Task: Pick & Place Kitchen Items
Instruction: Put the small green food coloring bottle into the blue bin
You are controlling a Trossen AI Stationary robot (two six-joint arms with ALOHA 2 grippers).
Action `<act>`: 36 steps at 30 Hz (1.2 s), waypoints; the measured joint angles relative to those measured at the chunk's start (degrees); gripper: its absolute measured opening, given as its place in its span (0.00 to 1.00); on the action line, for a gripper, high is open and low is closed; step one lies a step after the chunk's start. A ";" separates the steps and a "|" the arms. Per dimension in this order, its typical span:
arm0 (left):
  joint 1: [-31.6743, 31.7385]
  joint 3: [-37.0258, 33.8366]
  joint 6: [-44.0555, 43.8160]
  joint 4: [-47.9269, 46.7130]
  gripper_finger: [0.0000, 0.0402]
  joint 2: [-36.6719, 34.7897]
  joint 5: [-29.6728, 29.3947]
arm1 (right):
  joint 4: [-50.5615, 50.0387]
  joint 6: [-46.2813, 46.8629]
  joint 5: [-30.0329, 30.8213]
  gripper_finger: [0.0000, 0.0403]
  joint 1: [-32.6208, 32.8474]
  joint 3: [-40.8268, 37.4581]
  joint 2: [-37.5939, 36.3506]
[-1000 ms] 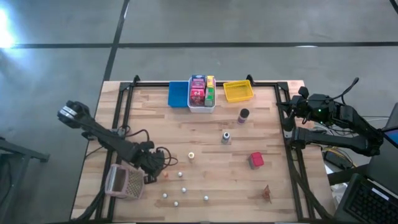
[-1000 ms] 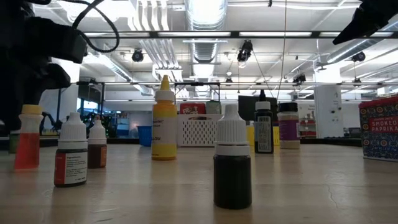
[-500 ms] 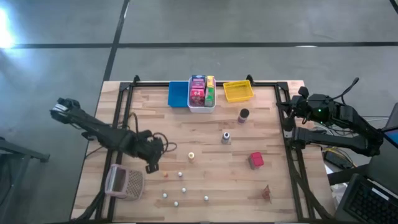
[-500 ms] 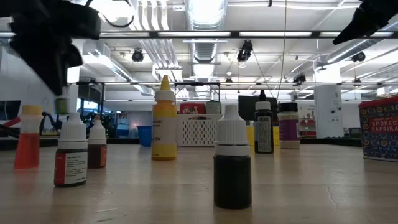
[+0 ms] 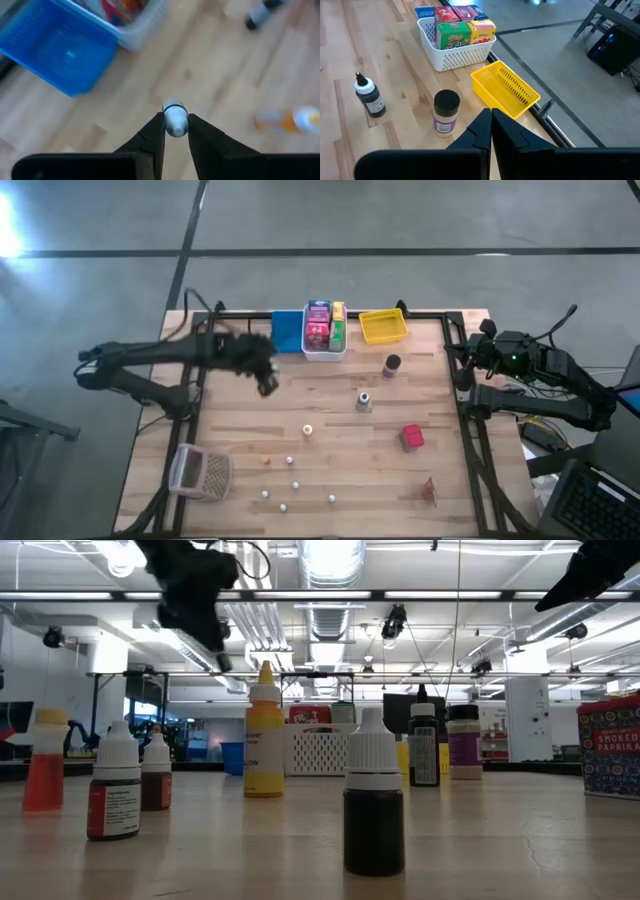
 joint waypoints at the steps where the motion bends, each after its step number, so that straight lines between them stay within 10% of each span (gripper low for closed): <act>1: 2.38 1.20 1.45 0.35 0.20 0.64 1.14 | 0.01 -0.04 0.01 0.02 -0.01 -0.01 0.00; 14: 21.88 16.72 15.87 1.59 0.20 17.71 9.59 | 0.02 -0.10 0.02 0.02 -0.02 -0.02 0.02; 36: 33.88 22.15 25.89 6.94 0.20 37.75 12.58 | 0.02 -0.12 0.01 0.02 -0.01 -0.02 0.02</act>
